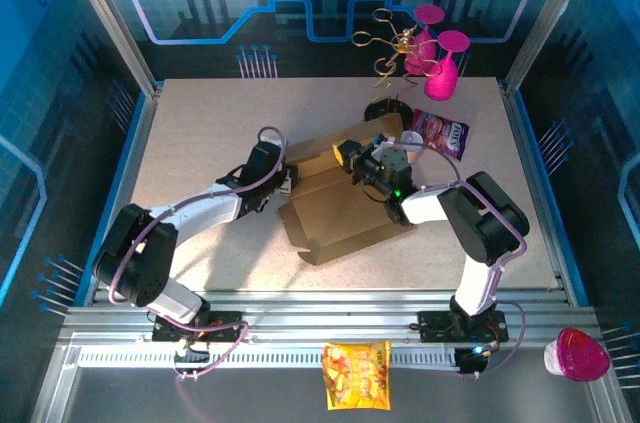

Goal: Fold the paper box

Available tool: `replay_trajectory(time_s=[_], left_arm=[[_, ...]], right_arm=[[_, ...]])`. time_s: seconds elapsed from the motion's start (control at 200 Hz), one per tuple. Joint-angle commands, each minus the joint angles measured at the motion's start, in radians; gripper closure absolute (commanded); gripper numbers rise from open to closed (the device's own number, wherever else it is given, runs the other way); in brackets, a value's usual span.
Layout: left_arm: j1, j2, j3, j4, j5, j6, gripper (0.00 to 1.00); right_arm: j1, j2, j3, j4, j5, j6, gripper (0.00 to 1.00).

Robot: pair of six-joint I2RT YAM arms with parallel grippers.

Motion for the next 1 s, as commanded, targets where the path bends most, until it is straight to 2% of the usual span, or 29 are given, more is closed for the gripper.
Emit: replay_trajectory(time_s=[0.0, 0.06, 0.21, 0.255, 0.36, 0.47, 0.59, 0.861, 0.941, 0.991], left_arm=[[-0.018, 0.035, 0.053, -0.052, -0.119, -0.072, 0.57], [-0.024, 0.062, 0.077, -0.083, -0.147, -0.100, 0.62], [-0.044, 0.113, 0.121, -0.144, -0.215, -0.157, 0.95], [-0.050, 0.122, 0.126, -0.150, -0.234, -0.171, 1.00], [-0.059, 0.141, 0.127, -0.157, -0.242, -0.200, 0.97], [-0.062, 0.158, 0.124, -0.166, -0.251, -0.227, 0.80], [-0.062, 0.172, 0.122, -0.158, -0.252, -0.238, 0.70], [-0.062, 0.242, 0.171, -0.194, -0.254, -0.266, 0.71], [-0.062, 0.260, 0.186, -0.214, -0.263, -0.277, 0.78], [-0.062, 0.268, 0.194, -0.227, -0.273, -0.291, 0.87]], right_arm=[[0.018, -0.009, -0.006, 0.002, 0.024, 0.012, 1.00], [0.019, -0.013, -0.001, -0.005, 0.025, 0.013, 1.00], [0.019, -0.013, 0.006, -0.012, 0.031, 0.018, 1.00], [0.019, -0.014, 0.008, -0.015, 0.030, 0.018, 1.00], [0.016, -0.018, 0.011, -0.020, 0.027, 0.019, 1.00], [0.012, -0.021, 0.017, -0.028, 0.022, 0.021, 1.00], [0.008, -0.026, 0.021, -0.037, 0.019, 0.021, 1.00], [0.006, -0.022, 0.032, -0.046, 0.017, 0.029, 1.00], [0.004, -0.023, 0.040, -0.049, 0.017, 0.029, 1.00], [0.004, -0.022, 0.042, -0.053, 0.017, 0.030, 1.00]])
